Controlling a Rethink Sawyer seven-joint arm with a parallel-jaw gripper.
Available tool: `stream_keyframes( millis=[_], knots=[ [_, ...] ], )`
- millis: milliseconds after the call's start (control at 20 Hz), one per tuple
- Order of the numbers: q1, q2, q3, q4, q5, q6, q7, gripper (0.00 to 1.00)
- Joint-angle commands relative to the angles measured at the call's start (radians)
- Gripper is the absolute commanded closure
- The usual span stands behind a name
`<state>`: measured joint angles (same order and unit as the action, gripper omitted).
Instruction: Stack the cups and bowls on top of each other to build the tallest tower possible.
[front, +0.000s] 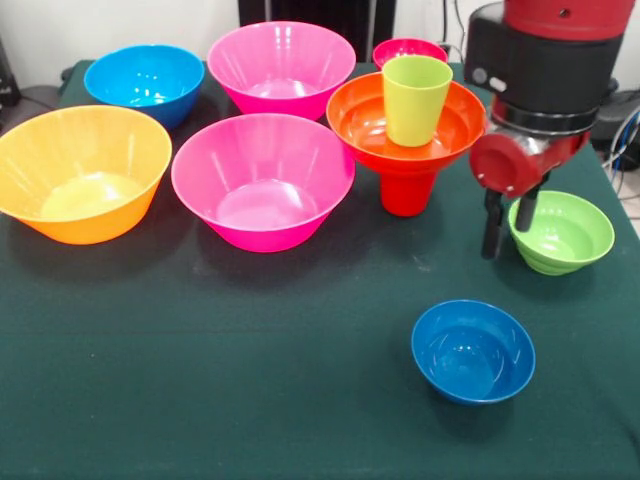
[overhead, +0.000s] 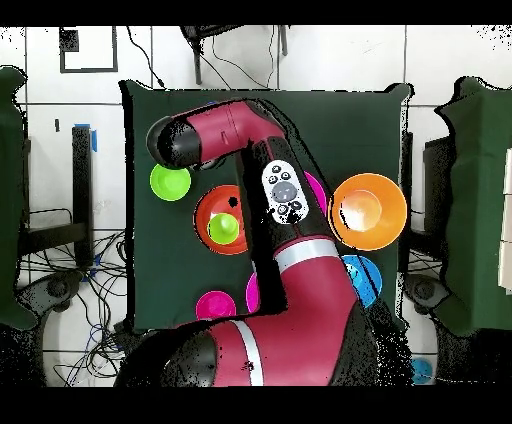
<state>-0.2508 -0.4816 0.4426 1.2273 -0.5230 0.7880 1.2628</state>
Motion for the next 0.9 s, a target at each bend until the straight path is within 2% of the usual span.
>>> stream_keyframes(
  millis=[50,500,900],
  knots=[
    [0.001,0.088,-0.032,0.004,-0.032,0.015,0.027,0.0],
    [-0.034,0.162,0.008,0.013,0.022,0.013,0.005,0.0],
    [-0.04,0.169,0.018,0.027,0.032,-0.014,0.006,0.0]
  ],
)
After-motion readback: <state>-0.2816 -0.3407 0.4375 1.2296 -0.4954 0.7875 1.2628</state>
